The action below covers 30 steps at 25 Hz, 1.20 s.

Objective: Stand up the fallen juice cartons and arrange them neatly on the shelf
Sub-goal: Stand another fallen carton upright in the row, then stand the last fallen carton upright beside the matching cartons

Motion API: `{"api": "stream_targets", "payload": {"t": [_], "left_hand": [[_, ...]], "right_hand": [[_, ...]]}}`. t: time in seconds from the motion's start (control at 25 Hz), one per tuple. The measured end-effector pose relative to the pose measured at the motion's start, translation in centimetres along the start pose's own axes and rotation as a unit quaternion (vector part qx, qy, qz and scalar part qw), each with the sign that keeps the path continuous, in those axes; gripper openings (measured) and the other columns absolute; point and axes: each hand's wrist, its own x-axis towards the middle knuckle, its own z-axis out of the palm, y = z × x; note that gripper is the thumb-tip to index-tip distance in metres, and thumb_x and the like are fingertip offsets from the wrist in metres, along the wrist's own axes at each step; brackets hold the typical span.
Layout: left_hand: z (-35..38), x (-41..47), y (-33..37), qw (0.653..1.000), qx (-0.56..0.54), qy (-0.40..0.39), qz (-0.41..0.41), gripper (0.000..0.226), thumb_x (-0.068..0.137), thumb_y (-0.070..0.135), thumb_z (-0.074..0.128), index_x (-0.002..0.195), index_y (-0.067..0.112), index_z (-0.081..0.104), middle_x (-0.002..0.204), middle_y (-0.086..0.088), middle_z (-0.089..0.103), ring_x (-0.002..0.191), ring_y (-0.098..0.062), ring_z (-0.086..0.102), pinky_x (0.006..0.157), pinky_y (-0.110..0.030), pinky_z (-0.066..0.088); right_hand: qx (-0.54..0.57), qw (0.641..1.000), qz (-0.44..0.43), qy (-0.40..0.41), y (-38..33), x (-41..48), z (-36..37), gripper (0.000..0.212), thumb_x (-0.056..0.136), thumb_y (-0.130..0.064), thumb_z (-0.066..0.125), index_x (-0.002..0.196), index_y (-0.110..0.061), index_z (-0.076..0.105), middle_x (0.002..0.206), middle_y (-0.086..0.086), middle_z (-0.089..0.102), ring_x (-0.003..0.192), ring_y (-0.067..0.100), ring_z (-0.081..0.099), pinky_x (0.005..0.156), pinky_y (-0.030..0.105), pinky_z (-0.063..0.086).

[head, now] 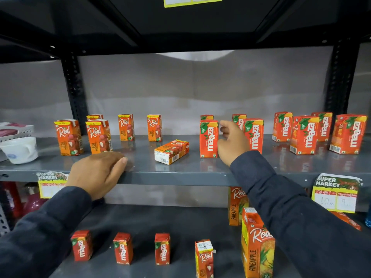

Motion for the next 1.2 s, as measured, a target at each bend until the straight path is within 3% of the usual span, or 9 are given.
{"api": "stream_targets", "payload": {"t": [0.12,0.2,0.4,0.52,0.68,0.84,1.0,1.12,1.2], "left_hand": [[-0.9,-1.8,-4.3,0.999,0.025,-0.016,-0.023,0.056,0.093,0.052,0.025,0.083,0.022,0.071,0.075,-0.001,0.072,0.063,-0.028,0.064,0.050,-0.030,0.043],[-1.0,-3.1,-7.0,0.998,0.038,-0.026,-0.051,0.059,0.092,0.056,0.023,0.086,0.024,0.072,0.078,0.000,0.073,0.068,-0.029,0.066,0.054,-0.035,0.049],[-1.3,-4.1,-10.4,0.996,-0.001,-0.025,-0.080,0.061,0.092,0.064,0.020,0.080,0.025,0.065,0.075,0.002,0.067,0.068,-0.028,0.064,0.055,-0.035,0.046],[-0.7,-4.7,-10.6,0.998,0.011,-0.010,-0.053,0.072,0.093,0.064,0.026,0.093,0.009,0.073,0.090,-0.010,0.075,0.082,-0.034,0.070,0.070,-0.042,0.054],[0.6,-5.1,-10.7,0.994,0.019,-0.016,-0.106,0.065,0.091,0.055,0.037,0.099,0.003,0.074,0.099,-0.014,0.076,0.091,-0.037,0.069,0.083,-0.048,0.049],[1.1,-5.4,-11.1,0.994,0.002,0.016,-0.109,0.055,0.095,0.046,0.035,0.097,0.006,0.073,0.096,-0.010,0.076,0.090,-0.035,0.068,0.084,-0.044,0.046],[1.1,-5.6,-11.1,0.994,-0.009,0.018,-0.111,0.050,0.096,0.042,0.037,0.094,0.007,0.073,0.093,-0.009,0.075,0.088,-0.035,0.068,0.083,-0.044,0.046],[1.2,-5.6,-10.9,0.993,-0.006,0.024,-0.119,0.048,0.093,0.043,0.041,0.095,0.007,0.073,0.094,-0.010,0.075,0.088,-0.034,0.068,0.085,-0.044,0.047],[1.2,-5.6,-10.7,0.993,-0.003,0.024,-0.118,0.050,0.092,0.045,0.042,0.096,0.006,0.073,0.094,-0.011,0.075,0.088,-0.034,0.068,0.086,-0.044,0.048]], "right_hand": [[-0.039,0.984,-0.141,0.106,-0.9,-1.6,-0.3,0.039,0.082,0.005,0.049,0.113,-0.014,0.063,0.110,0.004,0.059,0.093,0.013,0.055,0.090,0.034,0.051],[-0.079,0.974,-0.207,0.057,-2.3,-2.7,0.5,0.028,0.084,-0.004,0.052,0.107,-0.015,0.066,0.093,-0.001,0.062,0.083,0.012,0.057,0.083,0.035,0.052],[-0.276,0.941,-0.032,-0.195,-7.4,-2.9,5.3,0.045,0.091,-0.050,0.042,0.106,-0.011,0.059,0.107,0.009,0.066,0.095,0.026,0.060,0.075,0.034,0.046],[-0.375,0.901,0.029,-0.216,-8.1,-2.3,7.2,0.053,0.086,-0.065,0.039,0.083,-0.013,0.053,0.092,0.008,0.061,0.083,0.026,0.056,0.066,0.031,0.041],[-0.384,0.895,0.083,-0.209,-8.8,-1.7,9.1,0.069,0.082,-0.072,0.037,0.103,-0.011,0.061,0.095,0.009,0.060,0.088,0.028,0.057,0.074,0.031,0.042],[-0.411,0.880,0.120,-0.207,-9.7,-1.8,10.8,0.072,0.082,-0.068,0.043,0.122,-0.010,0.057,0.120,0.013,0.061,0.108,0.032,0.057,0.083,0.033,0.042],[-0.343,0.897,0.164,-0.225,-10.8,-1.6,11.4,0.031,0.076,-0.038,0.062,0.078,-0.009,0.055,0.083,0.008,0.054,0.074,0.023,0.055,0.078,0.033,0.051],[-0.326,0.900,0.187,-0.222,-11.1,-1.6,11.4,0.023,0.075,-0.030,0.063,0.077,-0.010,0.053,0.077,0.009,0.051,0.072,0.022,0.053,0.086,0.034,0.053],[-0.342,0.890,0.185,-0.239,-11.2,-1.7,11.5,0.021,0.075,-0.030,0.061,0.073,-0.011,0.052,0.075,0.008,0.052,0.066,0.020,0.050,0.077,0.031,0.051]]}}
